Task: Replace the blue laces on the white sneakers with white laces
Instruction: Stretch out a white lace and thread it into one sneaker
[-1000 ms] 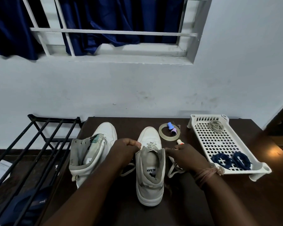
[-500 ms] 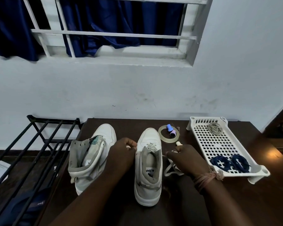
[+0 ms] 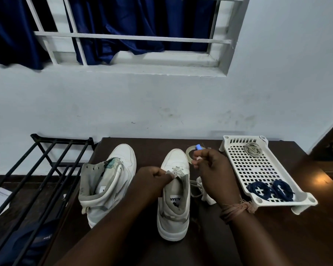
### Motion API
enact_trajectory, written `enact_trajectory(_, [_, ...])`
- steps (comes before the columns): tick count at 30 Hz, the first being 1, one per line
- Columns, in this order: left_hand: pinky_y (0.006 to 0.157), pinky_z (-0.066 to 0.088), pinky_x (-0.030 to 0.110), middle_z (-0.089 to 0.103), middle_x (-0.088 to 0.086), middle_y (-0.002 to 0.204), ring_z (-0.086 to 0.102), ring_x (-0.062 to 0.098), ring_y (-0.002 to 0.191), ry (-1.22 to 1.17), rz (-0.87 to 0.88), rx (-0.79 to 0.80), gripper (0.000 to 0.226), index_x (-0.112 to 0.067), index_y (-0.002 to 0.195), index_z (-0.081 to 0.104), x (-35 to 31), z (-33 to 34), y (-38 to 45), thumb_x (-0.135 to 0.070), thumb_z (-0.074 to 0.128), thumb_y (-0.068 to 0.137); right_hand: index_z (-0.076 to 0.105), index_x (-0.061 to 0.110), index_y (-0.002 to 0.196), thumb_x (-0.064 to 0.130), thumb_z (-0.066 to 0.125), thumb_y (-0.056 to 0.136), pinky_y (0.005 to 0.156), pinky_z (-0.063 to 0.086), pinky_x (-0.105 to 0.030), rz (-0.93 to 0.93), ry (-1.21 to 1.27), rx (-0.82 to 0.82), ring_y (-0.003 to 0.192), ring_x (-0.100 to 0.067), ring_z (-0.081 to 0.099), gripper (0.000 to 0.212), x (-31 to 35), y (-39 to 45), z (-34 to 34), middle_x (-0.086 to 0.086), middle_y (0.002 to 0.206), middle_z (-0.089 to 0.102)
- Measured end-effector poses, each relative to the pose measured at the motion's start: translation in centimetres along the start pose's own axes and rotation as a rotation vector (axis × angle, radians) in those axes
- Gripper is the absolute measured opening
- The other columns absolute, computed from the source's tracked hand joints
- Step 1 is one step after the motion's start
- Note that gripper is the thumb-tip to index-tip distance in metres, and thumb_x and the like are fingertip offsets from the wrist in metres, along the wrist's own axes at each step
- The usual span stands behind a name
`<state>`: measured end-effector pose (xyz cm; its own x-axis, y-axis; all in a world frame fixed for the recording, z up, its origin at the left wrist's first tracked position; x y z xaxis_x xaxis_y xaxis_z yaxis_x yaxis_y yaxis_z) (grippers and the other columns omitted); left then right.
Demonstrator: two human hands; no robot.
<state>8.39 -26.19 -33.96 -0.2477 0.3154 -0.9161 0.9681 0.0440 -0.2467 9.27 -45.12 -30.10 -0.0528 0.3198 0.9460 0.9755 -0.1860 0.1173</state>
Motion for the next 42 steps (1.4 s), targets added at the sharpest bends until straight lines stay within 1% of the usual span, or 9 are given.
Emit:
enact_trajectory(3, [0.072, 0.054, 0.036, 0.076, 0.022, 0.091, 0.067, 0.025, 0.077, -0.287, -0.164, 0.079, 0.023, 0.004, 0.096, 0.074, 0.6, 0.0, 0.0, -0.019, 0.072, 0.092, 0.074, 0.016, 0.097, -0.002, 0.05, 0.097, 0.081, 0.059, -0.034, -0.059, 0.046, 0.065, 0.081, -0.014, 0.073, 0.03, 0.4, -0.3, 1.0, -0.002, 0.085, 0.075])
enact_trajectory(8, [0.064, 0.056, 0.029, 0.076, 0.017, 0.106, 0.069, 0.023, 0.084, -0.383, -0.322, 0.142, 0.024, -0.002, 0.108, 0.072, 1.6, -0.2, 0.2, -0.023, 0.065, 0.098, 0.079, 0.028, 0.101, 0.011, 0.067, 0.091, 0.083, 0.05, -0.015, -0.284, -0.267, 0.148, 0.089, -0.001, 0.068, 0.023, 0.8, -1.4, 3.0, 0.011, 0.094, 0.076])
enact_trajectory(13, [0.065, 0.057, 0.03, 0.076, 0.015, 0.108, 0.068, 0.023, 0.086, -0.442, -0.393, 0.143, 0.025, -0.004, 0.114, 0.071, 2.1, 0.0, 0.5, -0.022, 0.065, 0.098, 0.077, 0.032, 0.091, 0.034, 0.062, 0.086, 0.08, 0.051, -0.035, -0.337, -0.675, 0.177, 0.08, -0.013, 0.068, 0.016, -0.3, -1.5, 3.7, 0.008, 0.082, 0.075])
enact_trajectory(21, [0.072, 0.059, 0.028, 0.077, 0.011, 0.106, 0.07, 0.019, 0.086, -0.441, -0.332, 0.178, 0.027, -0.006, 0.11, 0.074, 1.3, -0.2, 0.0, -0.027, 0.07, 0.094, 0.078, 0.026, 0.081, 0.029, 0.058, 0.085, 0.079, 0.049, -0.041, -0.339, -0.777, 0.181, 0.081, -0.024, 0.063, 0.02, -0.8, -1.5, 4.8, 0.004, 0.08, 0.073])
enact_trajectory(29, [0.081, 0.06, 0.033, 0.077, 0.009, 0.102, 0.072, 0.021, 0.089, -0.411, -0.275, 0.175, 0.03, -0.011, 0.109, 0.075, 0.8, -0.4, 0.0, -0.036, 0.062, 0.099, 0.068, 0.024, 0.059, 0.025, 0.061, 0.075, 0.06, 0.037, -0.032, -0.378, -0.936, 0.072, 0.056, -0.022, 0.057, 0.017, -0.3, -1.8, 5.1, 0.003, 0.053, 0.062])
enact_trajectory(33, [0.074, 0.058, 0.031, 0.074, 0.011, 0.094, 0.069, 0.02, 0.081, -0.359, -0.256, 0.174, 0.022, -0.003, 0.113, 0.07, 1.5, 0.2, 0.4, -0.014, 0.054, 0.103, 0.069, 0.025, 0.066, 0.025, 0.058, 0.08, 0.067, 0.046, -0.035, -0.36, -0.794, 0.127, 0.063, -0.02, 0.061, 0.017, -0.7, -1.6, 5.2, 0.004, 0.062, 0.066])
enact_trajectory(37, [0.064, 0.055, 0.032, 0.073, 0.017, 0.086, 0.067, 0.022, 0.068, -0.387, -0.239, 0.149, 0.011, -0.001, 0.099, 0.072, 1.4, 1.0, 0.0, -0.01, 0.068, 0.094, 0.071, 0.028, 0.078, 0.022, 0.064, 0.082, 0.081, 0.049, -0.041, -0.269, -0.677, 0.164, 0.079, -0.019, 0.064, 0.01, -0.5, -1.7, 5.1, 0.007, 0.078, 0.071])
enact_trajectory(40, [0.066, 0.052, 0.037, 0.07, 0.011, 0.075, 0.064, 0.024, 0.068, -0.22, -0.125, 0.02, 0.009, -0.017, 0.076, 0.071, 1.3, 0.7, 0.4, -0.017, 0.066, 0.084, 0.066, 0.033, 0.094, 0.028, 0.066, 0.083, 0.087, 0.043, -0.037, -0.172, -0.696, 0.111, 0.096, -0.018, 0.051, 0.012, -0.1, -2.1, 4.7, 0.01, 0.098, 0.059])
enact_trajectory(42, [0.067, 0.052, 0.039, 0.068, 0.008, 0.076, 0.064, 0.025, 0.074, -0.247, -0.078, -0.117, 0.008, -0.018, 0.083, 0.061, 0.5, 0.1, 0.7, -0.014, 0.054, 0.085, 0.057, 0.026, 0.1, 0.028, 0.066, 0.081, 0.085, 0.043, -0.035, -0.003, -0.646, 0.122, 0.097, -0.016, 0.048, 0.021, -0.6, -2.4, 3.8, 0.009, 0.098, 0.051])
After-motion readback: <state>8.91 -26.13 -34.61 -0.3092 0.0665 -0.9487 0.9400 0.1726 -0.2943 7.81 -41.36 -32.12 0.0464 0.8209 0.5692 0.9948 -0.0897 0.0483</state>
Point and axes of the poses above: each hand's wrist, its own y-axis towards the middle knuckle, its own z-axis out of the palm, x = y × z, the point moved 4 cm from there along y, towards the middle knuckle
